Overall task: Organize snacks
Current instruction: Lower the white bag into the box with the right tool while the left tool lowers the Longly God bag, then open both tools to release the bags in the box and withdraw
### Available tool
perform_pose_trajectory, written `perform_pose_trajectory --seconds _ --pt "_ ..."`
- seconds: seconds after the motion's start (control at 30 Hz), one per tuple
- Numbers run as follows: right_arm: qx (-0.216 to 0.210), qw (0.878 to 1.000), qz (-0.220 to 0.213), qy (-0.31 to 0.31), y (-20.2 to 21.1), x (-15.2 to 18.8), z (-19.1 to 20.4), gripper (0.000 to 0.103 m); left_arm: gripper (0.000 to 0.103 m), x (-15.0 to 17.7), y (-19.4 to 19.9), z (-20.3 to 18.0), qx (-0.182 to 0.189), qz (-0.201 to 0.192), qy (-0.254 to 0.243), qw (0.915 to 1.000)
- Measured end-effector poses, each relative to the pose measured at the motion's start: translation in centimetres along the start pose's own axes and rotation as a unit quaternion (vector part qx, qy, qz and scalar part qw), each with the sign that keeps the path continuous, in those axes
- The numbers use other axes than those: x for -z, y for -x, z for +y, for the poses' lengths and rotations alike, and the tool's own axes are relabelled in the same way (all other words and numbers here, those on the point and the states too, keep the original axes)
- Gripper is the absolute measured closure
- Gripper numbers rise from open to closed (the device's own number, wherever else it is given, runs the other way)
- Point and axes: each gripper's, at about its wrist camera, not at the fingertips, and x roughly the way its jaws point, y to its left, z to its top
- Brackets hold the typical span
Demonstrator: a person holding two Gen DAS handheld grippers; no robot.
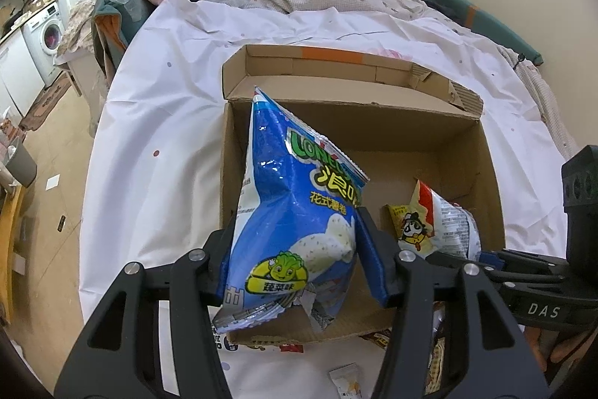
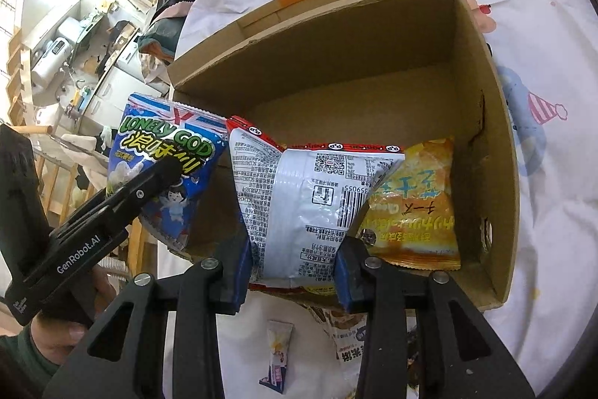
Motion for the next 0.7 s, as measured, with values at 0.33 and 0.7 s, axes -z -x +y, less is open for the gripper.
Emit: perform_pose_trajectory --seconds 0.33,0.7 --pt "0.007 1.000 -0.018 -0.004 0.6 -0.2 -0.1 0.025 0.013 0.2 0.0 -0.5 -0.012 0.007 -0.016 0.9998" --pt "0.014 0.999 -0.033 -0.017 1.2 -0.4 -0.9 0.023 0.009 0.1 0.3 0.0 -0.013 0.003 -0.002 0.9999"
